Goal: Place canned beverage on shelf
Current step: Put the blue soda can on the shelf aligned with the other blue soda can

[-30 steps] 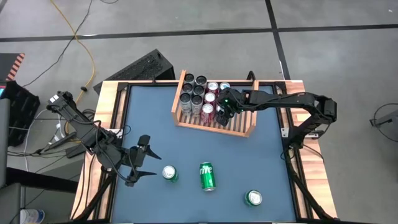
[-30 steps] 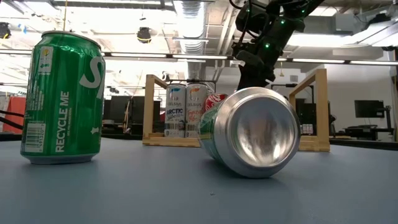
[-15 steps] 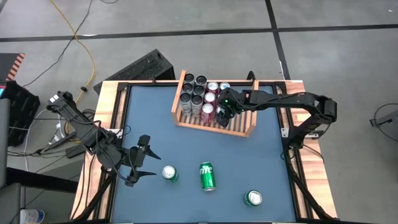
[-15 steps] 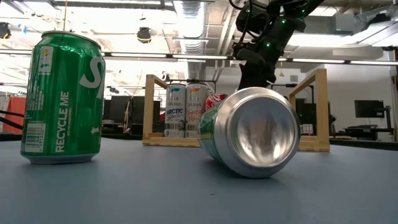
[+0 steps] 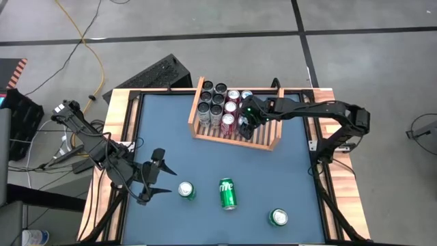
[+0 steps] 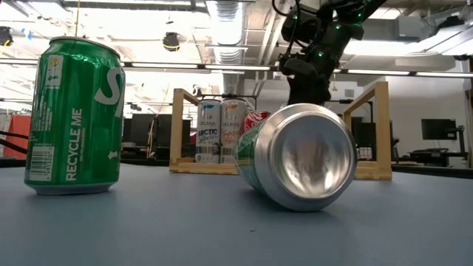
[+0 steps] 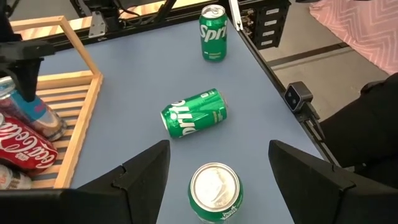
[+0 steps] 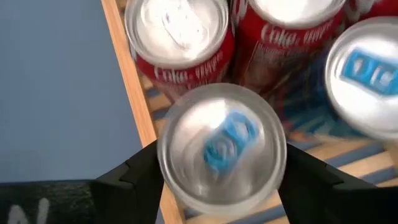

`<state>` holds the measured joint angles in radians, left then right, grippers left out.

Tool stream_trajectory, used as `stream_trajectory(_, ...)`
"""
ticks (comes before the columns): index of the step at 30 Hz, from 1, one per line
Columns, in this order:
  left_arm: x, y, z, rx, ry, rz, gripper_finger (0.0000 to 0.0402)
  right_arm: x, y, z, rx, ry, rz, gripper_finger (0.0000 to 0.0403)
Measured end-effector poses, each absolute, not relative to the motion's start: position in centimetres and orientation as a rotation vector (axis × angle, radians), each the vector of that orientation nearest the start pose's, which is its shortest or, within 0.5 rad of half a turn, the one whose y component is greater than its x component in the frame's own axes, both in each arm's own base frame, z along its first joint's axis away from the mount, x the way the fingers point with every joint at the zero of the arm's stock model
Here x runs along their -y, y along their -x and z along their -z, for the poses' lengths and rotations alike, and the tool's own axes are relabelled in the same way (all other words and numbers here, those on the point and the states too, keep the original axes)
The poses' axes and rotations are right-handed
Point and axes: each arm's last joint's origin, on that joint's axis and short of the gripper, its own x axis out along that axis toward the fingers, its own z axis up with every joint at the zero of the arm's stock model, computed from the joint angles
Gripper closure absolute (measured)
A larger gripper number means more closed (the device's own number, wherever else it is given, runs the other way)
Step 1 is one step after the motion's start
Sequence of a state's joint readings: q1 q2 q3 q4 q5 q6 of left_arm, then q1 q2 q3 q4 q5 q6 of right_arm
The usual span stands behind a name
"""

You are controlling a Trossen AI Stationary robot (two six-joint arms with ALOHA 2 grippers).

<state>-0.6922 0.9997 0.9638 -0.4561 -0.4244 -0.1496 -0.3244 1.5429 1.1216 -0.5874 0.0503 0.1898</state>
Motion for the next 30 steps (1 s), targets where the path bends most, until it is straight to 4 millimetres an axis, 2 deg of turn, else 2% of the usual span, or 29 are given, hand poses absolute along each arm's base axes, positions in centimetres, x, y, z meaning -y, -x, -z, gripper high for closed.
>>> stream_trajectory(9, 12.4, -16.7, -33.2, -0.437, -0.121, 0.249, 0.0140, 10.3, -29.6, -24.0, -0.963, -0.311, 0.439, 0.0069)
stream_trajectory(16, 12.3, -16.7, -33.2, -0.438, -0.122, 0.248, 0.0140, 10.4, -29.1, -24.6, -0.954, -0.320, 0.451, 0.0068)
stream_trajectory(21, 12.3, -16.7, -33.2, -0.439, -0.123, 0.249, 0.0140, 10.4, -28.2, -25.9, -0.914, -0.329, 0.467, 0.0069)
stream_trajectory(30, 12.3, -16.7, -33.2, -0.440, -0.122, 0.248, 0.0140, 9.7, -25.5, -28.7, -0.870, -0.361, 0.498, 0.0070)
